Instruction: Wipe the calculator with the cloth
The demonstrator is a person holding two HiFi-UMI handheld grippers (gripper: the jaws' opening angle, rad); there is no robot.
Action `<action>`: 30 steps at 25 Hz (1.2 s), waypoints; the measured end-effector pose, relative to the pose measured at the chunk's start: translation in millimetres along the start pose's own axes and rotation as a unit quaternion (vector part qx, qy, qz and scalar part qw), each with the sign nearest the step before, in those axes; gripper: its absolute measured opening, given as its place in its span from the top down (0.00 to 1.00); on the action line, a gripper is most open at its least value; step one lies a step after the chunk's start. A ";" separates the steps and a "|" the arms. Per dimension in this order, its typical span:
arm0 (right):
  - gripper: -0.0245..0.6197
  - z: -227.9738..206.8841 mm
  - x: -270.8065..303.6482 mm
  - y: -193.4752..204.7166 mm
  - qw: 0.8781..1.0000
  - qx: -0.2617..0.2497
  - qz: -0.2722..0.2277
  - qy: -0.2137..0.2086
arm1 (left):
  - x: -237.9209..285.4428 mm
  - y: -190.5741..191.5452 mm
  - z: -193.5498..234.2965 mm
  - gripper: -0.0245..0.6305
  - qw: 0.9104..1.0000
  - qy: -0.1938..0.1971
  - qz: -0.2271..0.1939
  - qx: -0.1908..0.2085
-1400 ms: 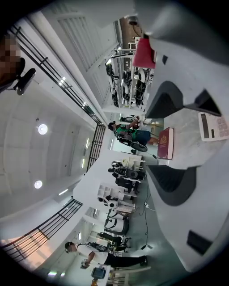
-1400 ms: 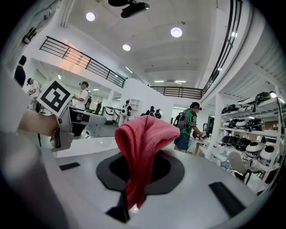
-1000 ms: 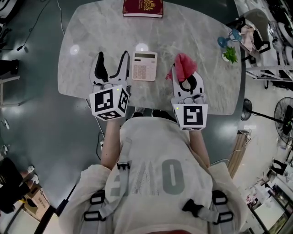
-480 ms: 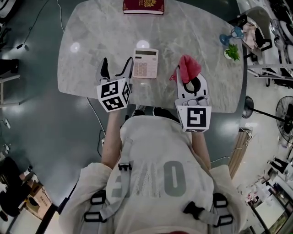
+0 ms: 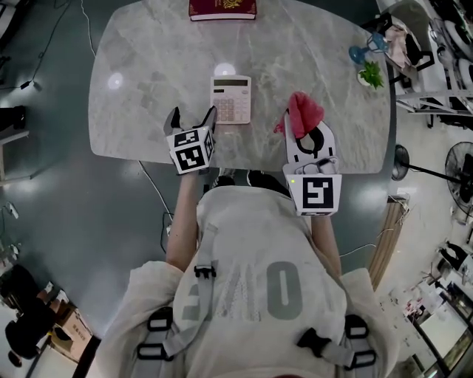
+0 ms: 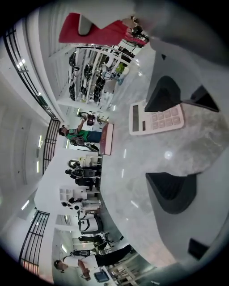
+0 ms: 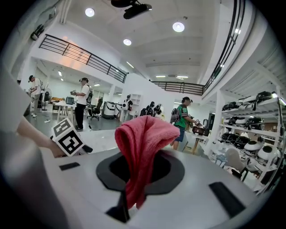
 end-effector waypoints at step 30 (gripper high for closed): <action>0.87 1.0 17.1 16.0 0.997 -0.045 0.038 -0.051 | 17.3 62.6 14.5 0.34 0.991 -0.017 0.128 -0.042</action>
Point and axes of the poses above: the fingertips, and each gripper's own axes: x forward along the fingers, z to its left, y out of its underside, the point moved 3 cm from there along -x, backward along the fingers, and after that the axes turned 8 degrees about -z, right-handed, at the moved point
